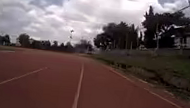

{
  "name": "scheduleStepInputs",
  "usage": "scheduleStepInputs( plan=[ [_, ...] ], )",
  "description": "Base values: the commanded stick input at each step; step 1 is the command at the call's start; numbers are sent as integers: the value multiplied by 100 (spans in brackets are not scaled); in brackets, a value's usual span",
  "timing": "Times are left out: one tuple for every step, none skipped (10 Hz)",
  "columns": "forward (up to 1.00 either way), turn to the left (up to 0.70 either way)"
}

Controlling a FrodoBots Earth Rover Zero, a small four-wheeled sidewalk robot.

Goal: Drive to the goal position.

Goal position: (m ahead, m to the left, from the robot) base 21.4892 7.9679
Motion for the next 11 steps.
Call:
scheduleStepInputs(
  plan=[
    [60, 0],
    [60, 0],
    [60, 0],
    [60, 0],
    [60, 0],
    [60, 0],
    [60, 0],
    [60, 0],
    [60, 0],
    [60, 0],
    [60, 0]
  ],
)
